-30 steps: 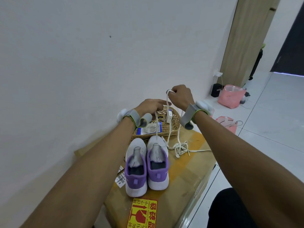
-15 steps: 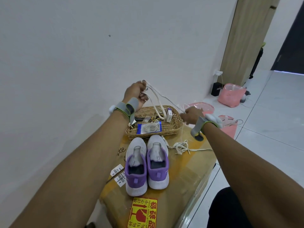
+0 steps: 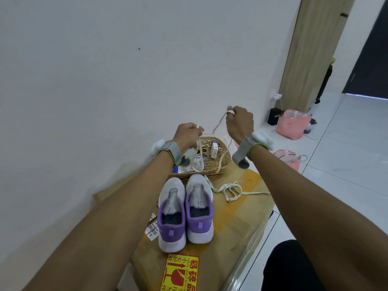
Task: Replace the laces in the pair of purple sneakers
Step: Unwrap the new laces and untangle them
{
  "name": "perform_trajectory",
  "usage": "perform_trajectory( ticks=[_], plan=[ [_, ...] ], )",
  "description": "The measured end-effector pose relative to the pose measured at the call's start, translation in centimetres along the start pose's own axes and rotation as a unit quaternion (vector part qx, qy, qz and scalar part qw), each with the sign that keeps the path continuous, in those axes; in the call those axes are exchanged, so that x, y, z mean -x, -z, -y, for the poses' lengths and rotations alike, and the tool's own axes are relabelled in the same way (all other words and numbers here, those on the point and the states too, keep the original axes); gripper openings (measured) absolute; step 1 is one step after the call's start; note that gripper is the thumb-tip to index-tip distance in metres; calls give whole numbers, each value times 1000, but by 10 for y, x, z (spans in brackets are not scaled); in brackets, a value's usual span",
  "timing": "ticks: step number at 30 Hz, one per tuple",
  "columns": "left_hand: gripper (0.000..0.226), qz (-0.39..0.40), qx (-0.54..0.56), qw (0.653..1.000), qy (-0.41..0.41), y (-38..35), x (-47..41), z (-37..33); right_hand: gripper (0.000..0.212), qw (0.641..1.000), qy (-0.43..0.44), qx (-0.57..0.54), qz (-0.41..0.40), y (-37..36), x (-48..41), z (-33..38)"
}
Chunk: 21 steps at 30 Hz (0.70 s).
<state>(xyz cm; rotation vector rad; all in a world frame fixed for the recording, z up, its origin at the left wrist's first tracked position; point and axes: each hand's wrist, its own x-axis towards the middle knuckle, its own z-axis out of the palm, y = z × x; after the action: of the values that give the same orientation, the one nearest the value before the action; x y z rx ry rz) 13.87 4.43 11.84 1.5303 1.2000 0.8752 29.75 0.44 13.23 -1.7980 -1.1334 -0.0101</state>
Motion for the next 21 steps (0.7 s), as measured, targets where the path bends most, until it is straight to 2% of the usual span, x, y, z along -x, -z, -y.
perform_trajectory(
  ticks=[3, 5, 6, 7, 8, 9, 10, 11, 13, 15, 17, 19, 21],
  plan=[
    [14, 14, 14, 999, -37, -10, -1, -3, 34, 998, -59, -5, -2, 0, 9, -21],
    [8, 43, 21, 997, -54, -17, -1, -6, 31, 995, -85, 37, 32, -1, 13, -35],
    [9, 61, -6, 996, -65, -22, -2, -6, 31, 992, -97, 62, 46, -1, 15, -43],
    [18, 71, -85, 991, -73, -26, -4, -4, 29, 988, -113, 81, 60, 0, 17, -49],
    [28, 70, -223, 969, -78, -30, -5, 0, 28, 983, -133, 102, 80, 1, 19, -56],
    [36, 51, -379, 920, -81, -32, -5, 4, 33, 974, -151, 123, 116, 4, 21, -63],
    [42, 28, -490, 867, -91, -34, -3, 7, 44, 962, -167, 145, 162, 7, 25, -68],
    [45, 25, -534, 839, -102, -34, -1, 9, 51, 949, -176, 161, 206, 11, 29, -71],
    [41, 73, -507, 851, -116, -34, 2, 9, 50, 935, -177, 166, 260, 12, 32, -74],
    [33, 110, -444, 881, -119, -32, 4, 5, 44, 939, -156, 138, 273, 10, 33, -73],
    [22, 128, -342, 926, -97, -29, 5, 1, 37, 949, -124, 60, 283, 4, 35, -69],
    [16, 132, -215, 965, -65, -24, 6, -3, 29, 940, -116, -43, 317, -2, 35, -66],
    [23, 129, -148, 979, -48, -14, 7, -6, 30, 918, -109, -88, 371, -2, 41, -56]
  ],
)
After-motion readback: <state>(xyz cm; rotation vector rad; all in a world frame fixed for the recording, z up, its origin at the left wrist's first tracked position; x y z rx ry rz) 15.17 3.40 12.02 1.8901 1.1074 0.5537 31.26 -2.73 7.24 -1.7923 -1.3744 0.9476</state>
